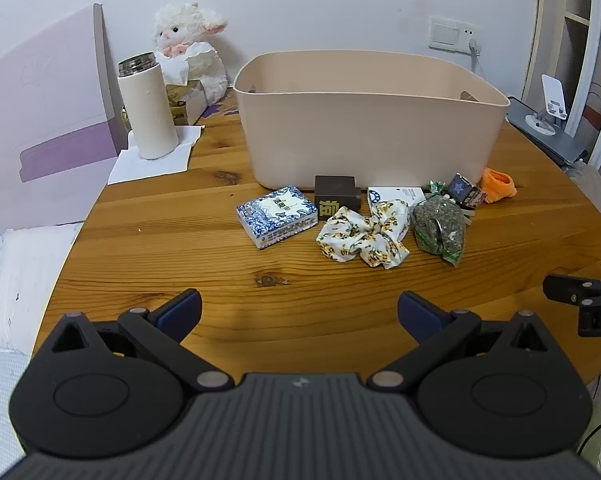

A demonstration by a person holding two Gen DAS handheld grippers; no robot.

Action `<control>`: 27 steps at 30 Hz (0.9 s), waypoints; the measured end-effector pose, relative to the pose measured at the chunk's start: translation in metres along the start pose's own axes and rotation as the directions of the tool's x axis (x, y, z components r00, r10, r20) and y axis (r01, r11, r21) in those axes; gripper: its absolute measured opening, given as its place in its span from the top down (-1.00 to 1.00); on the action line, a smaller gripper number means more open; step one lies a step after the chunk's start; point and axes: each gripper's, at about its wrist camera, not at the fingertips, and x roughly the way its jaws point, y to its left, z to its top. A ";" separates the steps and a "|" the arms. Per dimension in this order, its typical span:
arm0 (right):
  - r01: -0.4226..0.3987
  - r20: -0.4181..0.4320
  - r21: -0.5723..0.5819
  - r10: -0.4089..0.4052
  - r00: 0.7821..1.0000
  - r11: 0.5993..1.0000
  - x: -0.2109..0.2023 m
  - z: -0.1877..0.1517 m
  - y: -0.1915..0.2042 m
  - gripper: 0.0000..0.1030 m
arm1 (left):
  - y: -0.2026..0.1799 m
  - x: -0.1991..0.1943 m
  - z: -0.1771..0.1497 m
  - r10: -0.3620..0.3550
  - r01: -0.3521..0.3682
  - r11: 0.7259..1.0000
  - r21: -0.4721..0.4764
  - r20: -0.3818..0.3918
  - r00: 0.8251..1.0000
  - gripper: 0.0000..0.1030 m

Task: Organize objects

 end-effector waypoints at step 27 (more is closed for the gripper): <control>0.019 -0.003 0.008 -0.019 1.000 1.000 0.007 0.002 -0.008 -1.00 | 0.006 0.005 0.002 0.010 -0.010 1.000 -0.013 -0.006 1.000 -1.00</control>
